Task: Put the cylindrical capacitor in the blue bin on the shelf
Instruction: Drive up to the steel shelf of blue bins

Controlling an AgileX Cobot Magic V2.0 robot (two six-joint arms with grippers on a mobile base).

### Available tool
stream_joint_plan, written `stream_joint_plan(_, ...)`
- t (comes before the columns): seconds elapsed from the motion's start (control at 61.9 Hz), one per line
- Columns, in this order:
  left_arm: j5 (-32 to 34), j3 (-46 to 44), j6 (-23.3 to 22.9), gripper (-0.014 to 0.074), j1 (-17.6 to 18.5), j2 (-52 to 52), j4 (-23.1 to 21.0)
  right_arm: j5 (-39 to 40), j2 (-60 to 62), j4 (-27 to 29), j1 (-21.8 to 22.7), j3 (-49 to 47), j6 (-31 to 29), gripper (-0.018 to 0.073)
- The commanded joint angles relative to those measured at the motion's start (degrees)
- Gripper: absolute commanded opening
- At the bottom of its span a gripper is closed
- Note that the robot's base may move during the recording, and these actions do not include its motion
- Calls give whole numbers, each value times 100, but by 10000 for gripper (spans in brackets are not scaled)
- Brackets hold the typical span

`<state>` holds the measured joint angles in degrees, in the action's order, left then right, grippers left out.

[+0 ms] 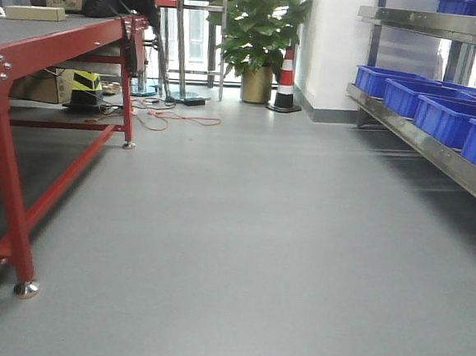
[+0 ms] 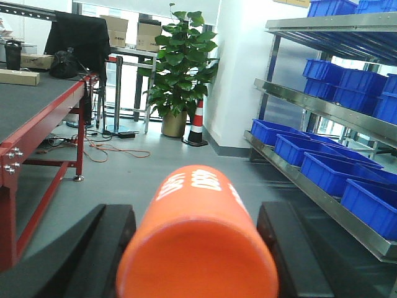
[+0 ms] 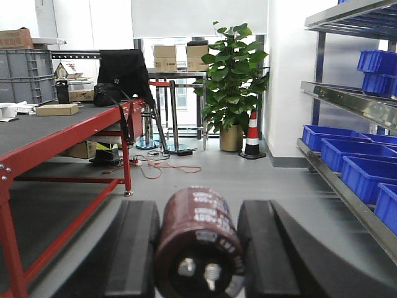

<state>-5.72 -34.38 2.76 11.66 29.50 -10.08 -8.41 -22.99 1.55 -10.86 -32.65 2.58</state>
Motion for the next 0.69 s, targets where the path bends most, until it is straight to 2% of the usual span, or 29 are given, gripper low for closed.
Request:
stream_joint_plan(0.0,112,-9,4,-111,-7,-22,-26,133,33,28,0,3,0,-165)
stream_joint_plan(0.679,112,-9,4,-111,-7,-22,-26,133,33,28,0,3,0,-165)
